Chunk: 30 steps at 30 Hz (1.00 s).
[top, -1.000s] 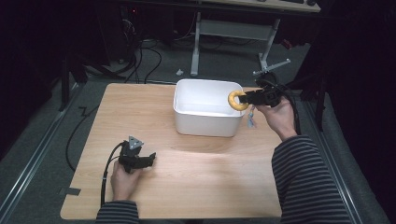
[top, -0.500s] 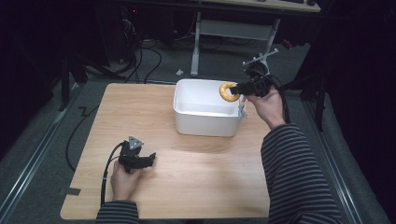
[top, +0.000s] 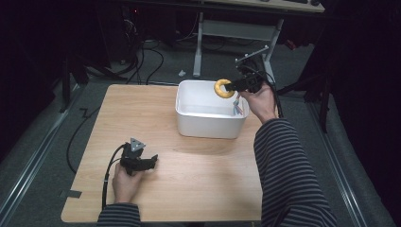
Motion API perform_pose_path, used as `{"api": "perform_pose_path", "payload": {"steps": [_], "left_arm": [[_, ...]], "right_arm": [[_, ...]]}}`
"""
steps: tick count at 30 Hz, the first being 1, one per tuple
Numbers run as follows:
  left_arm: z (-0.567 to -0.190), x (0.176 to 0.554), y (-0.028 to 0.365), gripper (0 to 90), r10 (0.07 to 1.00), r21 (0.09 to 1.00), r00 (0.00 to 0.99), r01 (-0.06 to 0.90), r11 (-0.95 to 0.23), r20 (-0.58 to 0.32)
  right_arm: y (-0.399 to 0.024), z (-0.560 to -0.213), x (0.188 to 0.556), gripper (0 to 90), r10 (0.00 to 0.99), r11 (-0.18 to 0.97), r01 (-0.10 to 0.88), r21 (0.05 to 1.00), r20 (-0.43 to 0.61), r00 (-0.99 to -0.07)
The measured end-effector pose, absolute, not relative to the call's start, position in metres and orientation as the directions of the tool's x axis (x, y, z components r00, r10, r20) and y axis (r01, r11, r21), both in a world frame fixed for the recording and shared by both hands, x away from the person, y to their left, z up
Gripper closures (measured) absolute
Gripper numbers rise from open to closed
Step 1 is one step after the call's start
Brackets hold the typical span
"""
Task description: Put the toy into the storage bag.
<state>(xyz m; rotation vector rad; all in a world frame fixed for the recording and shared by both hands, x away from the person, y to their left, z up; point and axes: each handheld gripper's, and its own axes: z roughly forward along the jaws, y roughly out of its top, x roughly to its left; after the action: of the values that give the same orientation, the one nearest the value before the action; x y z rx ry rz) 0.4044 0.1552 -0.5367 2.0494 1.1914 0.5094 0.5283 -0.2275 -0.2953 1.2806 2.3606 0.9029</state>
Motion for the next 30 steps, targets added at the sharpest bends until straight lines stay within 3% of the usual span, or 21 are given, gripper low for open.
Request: {"api": "perform_pose_path", "payload": {"steps": [30], "left_arm": [[-0.536,0.404,0.155,20.7,0.865,0.733,0.501,0.594,-0.333,-0.012]], "right_arm": [[-0.211,-0.340,0.558,66.1,0.865,0.387,0.681,0.622,0.012,-0.502]]}}
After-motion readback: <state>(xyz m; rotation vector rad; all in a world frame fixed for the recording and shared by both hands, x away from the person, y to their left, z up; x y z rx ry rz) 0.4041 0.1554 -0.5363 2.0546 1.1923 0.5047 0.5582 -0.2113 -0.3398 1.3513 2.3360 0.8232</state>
